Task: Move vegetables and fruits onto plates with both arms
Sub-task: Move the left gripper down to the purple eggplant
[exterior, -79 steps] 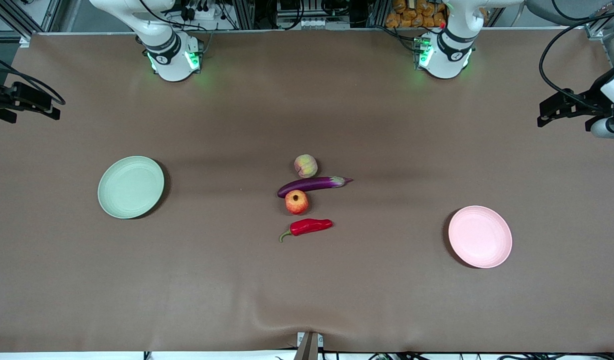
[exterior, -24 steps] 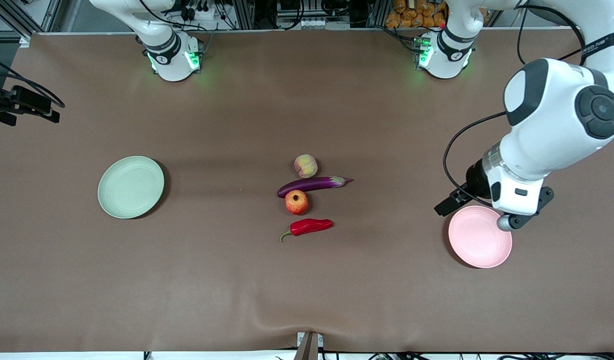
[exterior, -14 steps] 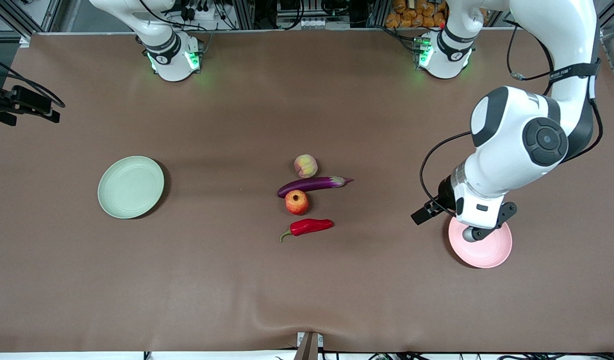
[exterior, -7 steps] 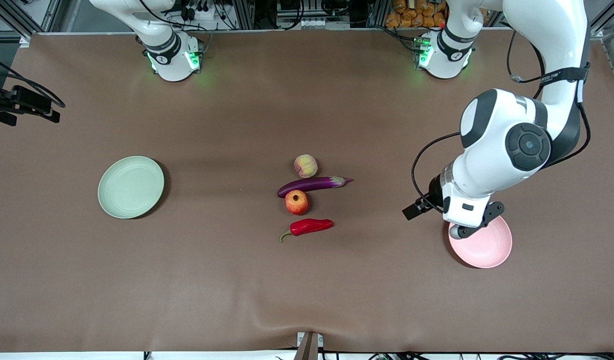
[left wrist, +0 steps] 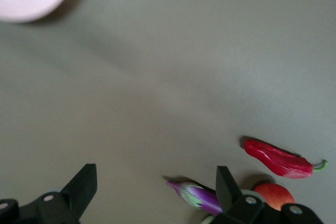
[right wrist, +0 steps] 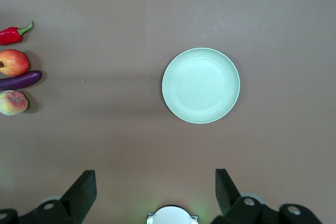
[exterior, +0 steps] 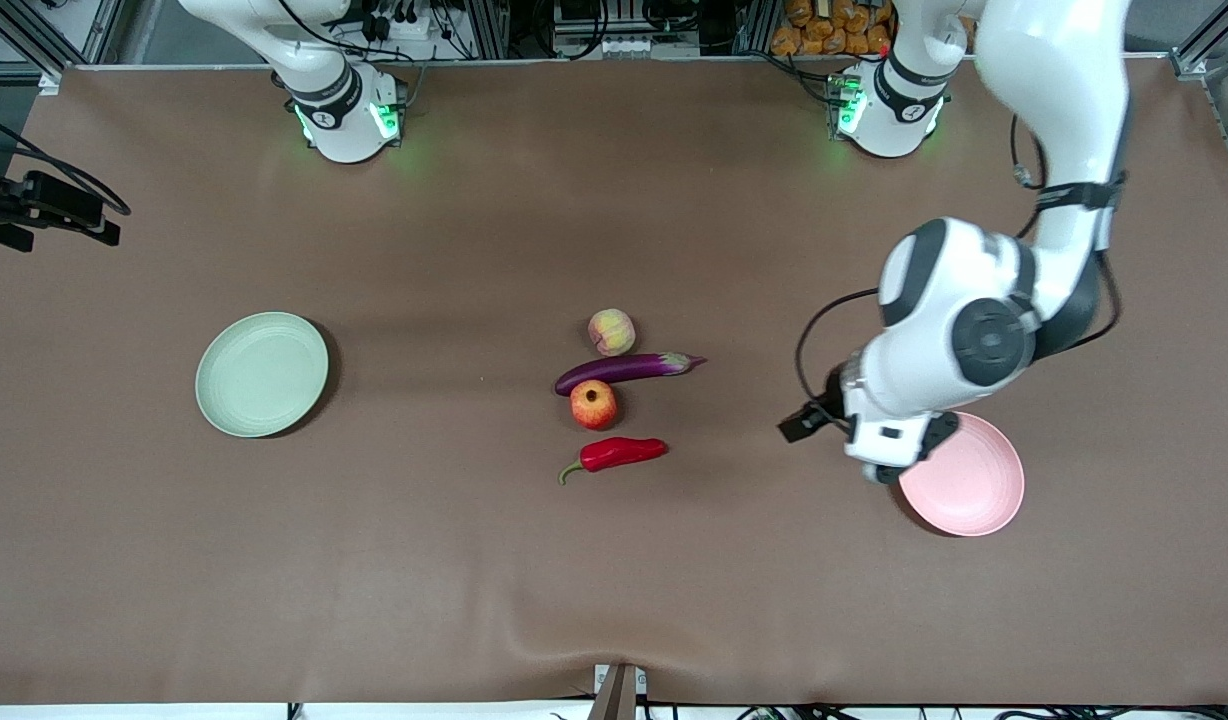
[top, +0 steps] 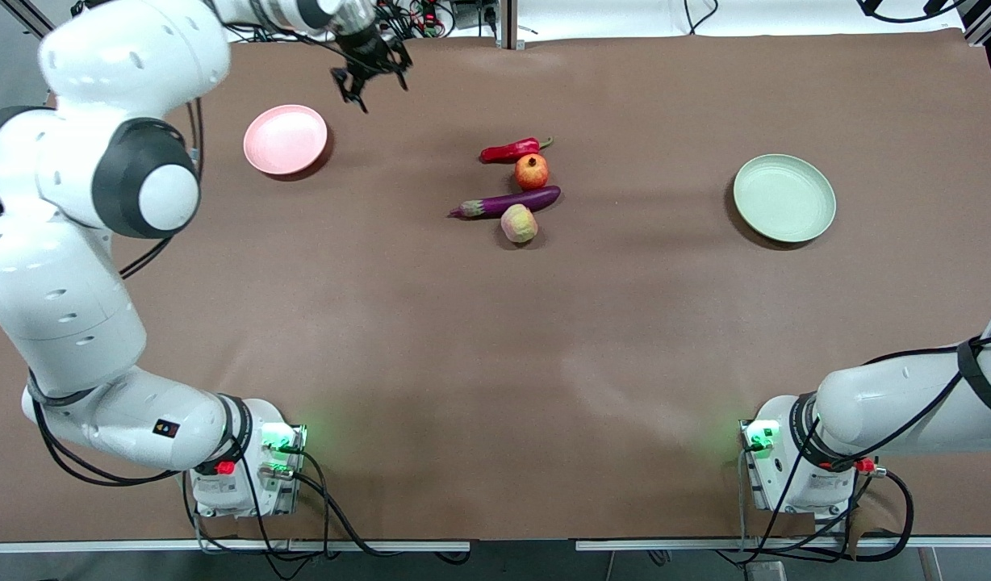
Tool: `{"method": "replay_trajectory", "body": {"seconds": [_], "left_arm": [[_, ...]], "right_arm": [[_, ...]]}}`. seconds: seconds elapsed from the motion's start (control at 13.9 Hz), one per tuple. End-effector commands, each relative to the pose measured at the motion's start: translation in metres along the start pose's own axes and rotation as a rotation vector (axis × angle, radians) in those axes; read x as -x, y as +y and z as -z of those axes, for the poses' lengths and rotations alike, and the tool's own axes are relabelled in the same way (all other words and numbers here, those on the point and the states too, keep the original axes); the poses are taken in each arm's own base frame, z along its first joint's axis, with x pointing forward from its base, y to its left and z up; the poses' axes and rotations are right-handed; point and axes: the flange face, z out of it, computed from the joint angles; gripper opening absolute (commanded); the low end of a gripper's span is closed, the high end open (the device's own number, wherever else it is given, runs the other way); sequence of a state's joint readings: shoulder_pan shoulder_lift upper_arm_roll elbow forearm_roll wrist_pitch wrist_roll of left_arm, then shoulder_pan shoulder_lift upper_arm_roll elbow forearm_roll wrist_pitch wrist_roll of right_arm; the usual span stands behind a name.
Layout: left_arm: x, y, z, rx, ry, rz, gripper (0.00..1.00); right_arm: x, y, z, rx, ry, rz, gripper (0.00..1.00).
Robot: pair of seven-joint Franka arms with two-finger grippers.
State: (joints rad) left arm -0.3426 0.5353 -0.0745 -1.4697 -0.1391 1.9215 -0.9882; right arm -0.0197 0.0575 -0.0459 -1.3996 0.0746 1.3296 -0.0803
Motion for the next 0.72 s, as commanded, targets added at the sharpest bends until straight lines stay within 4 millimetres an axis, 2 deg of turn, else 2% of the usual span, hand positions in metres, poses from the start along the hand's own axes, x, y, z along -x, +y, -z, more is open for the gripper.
{"method": "replay_trajectory", "body": {"seconds": [0.0, 0.14, 0.36, 0.43, 0.65], "left_arm": [[0.040, 0.028, -0.021, -0.019, 0.001, 0.049, 1.00], [0.043, 0.029, -0.033, -0.030, -0.002, 0.070, 1.00], [0.072, 0.039, -0.052, -0.036, 0.004, 0.061, 1.00], [0.088, 0.046, -0.059, -0.025, 0.011, 0.060, 1.00], [0.114, 0.049, -0.093, 0.008, 0.034, 0.075, 1.00]], "right_arm": [[0.002, 0.004, 0.004, -0.011, 0.011, -0.001, 1.00], [0.002, 0.004, 0.003, -0.013, 0.007, -0.001, 1.00], [0.002, 0.004, 0.004, -0.012, 0.011, 0.000, 1.00], [0.002, 0.004, 0.003, -0.011, 0.009, -0.001, 1.00], [0.002, 0.003, 0.003, -0.011, 0.006, 0.000, 1.00]]}}
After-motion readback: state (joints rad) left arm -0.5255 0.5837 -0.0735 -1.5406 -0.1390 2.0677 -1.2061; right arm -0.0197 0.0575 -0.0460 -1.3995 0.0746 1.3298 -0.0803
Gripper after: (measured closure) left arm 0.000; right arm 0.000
